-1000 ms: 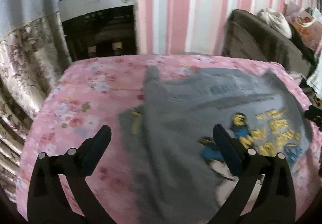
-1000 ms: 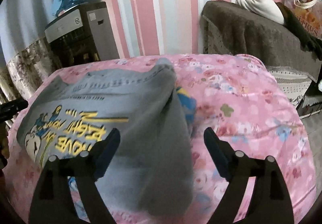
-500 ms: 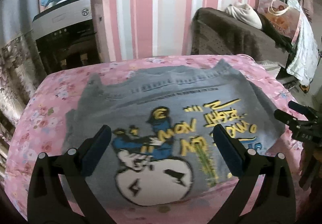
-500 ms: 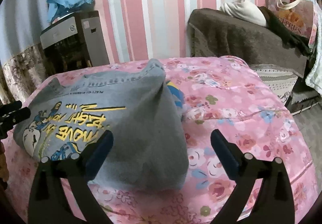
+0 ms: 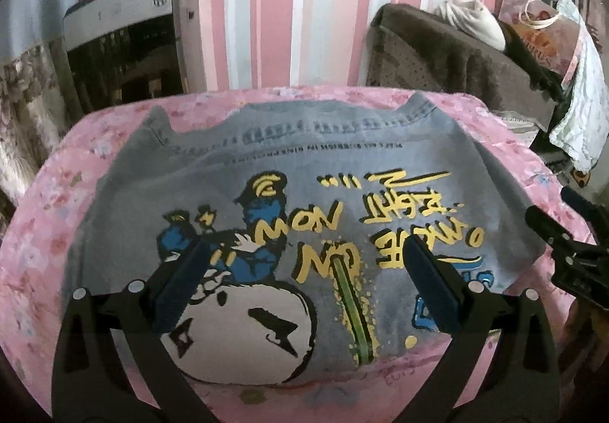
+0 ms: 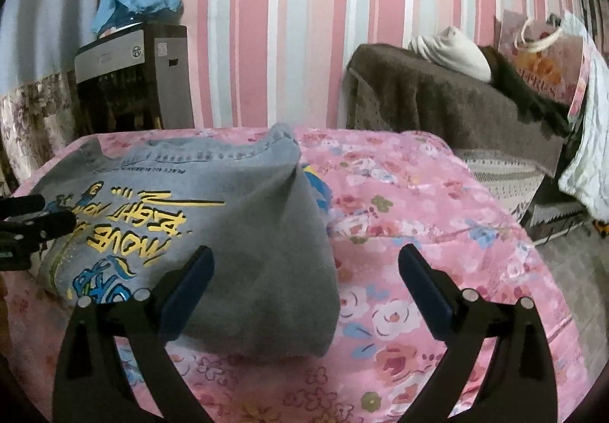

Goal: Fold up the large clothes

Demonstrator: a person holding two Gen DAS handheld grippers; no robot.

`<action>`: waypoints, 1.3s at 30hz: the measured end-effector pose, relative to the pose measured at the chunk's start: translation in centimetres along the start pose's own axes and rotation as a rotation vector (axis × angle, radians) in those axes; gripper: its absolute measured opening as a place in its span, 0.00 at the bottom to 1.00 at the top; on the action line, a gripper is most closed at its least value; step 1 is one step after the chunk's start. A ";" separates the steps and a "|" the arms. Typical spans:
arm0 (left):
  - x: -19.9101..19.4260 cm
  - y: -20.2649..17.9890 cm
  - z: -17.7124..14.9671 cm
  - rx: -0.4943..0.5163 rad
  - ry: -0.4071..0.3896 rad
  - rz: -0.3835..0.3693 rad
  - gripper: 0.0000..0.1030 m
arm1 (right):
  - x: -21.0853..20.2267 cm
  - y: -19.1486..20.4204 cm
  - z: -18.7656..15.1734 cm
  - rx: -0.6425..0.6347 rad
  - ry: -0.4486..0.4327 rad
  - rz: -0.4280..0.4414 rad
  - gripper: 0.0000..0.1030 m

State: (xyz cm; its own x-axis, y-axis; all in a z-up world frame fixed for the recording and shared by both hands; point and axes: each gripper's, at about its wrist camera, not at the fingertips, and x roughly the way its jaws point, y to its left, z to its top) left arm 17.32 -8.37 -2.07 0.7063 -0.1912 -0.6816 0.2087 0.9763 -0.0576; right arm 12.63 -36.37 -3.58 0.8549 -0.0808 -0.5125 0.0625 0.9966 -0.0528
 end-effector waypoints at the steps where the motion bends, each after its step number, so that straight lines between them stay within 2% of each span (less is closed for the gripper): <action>1: 0.2 0.0 -0.1 -0.004 0.007 -0.003 0.97 | 0.1 0.3 -0.1 -0.014 0.003 -0.004 0.95; 6: 0.9 -0.2 0.0 -0.023 0.005 -0.010 0.97 | 0.7 1.1 -0.3 -0.066 0.027 -0.011 0.95; 8: 1.0 -0.6 0.3 -0.022 -0.008 -0.014 0.93 | 0.7 1.2 -0.3 -0.075 0.027 -0.014 0.95; 10: 1.0 -1.1 0.6 -0.006 -0.018 -0.026 0.72 | 0.7 1.2 -0.3 -0.071 0.032 -0.020 0.95; 15: 2.7 -2.4 0.8 0.016 0.034 -0.066 0.48 | 1.1 0.3 -0.4 -0.027 0.058 -0.017 0.95; 19: 4.0 -3.5 -0.3 0.076 0.066 -0.026 0.48 | 1.8 -0.6 -0.6 0.031 0.104 -0.004 0.95; 23: 4.2 -4.0 -0.8 0.116 0.054 -0.005 0.48 | 2.6 -1.6 -1.0 0.094 0.153 0.039 0.95; 28: 4.1 -3.6 -0.9 0.103 0.053 -0.027 0.49 | 3.5 -3.3 -1.9 0.249 0.235 0.152 0.95; 31: 4.1 -3.8 -0.9 0.105 0.049 -0.022 0.49 | 4.3 -3.3 -2.4 0.298 0.282 0.211 0.94; 33: 4.1 -3.7 -0.9 0.100 0.049 -0.026 0.49 | 4.8 -2.8 -2.6 0.319 0.306 0.276 0.92; 34: 4.1 -3.7 -0.9 0.098 0.049 -0.027 0.49 | 5.0 -2.3 -2.5 0.315 0.315 0.297 0.85; 35: 4.1 -3.6 -0.9 0.092 0.050 -0.030 0.49 | 5.3 -1.6 -2.4 0.293 0.325 0.302 0.80; 39: 3.7 -3.5 -1.1 0.073 0.049 -0.032 0.49 | 5.5 -0.3 -2.1 0.247 0.324 0.270 0.80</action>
State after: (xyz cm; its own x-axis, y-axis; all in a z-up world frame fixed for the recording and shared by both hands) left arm 18.47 -12.34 -5.25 0.6648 -0.2156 -0.7152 0.2809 0.9593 -0.0281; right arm 16.28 -37.13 -8.15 0.6553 0.2206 -0.7225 0.0141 0.9527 0.3037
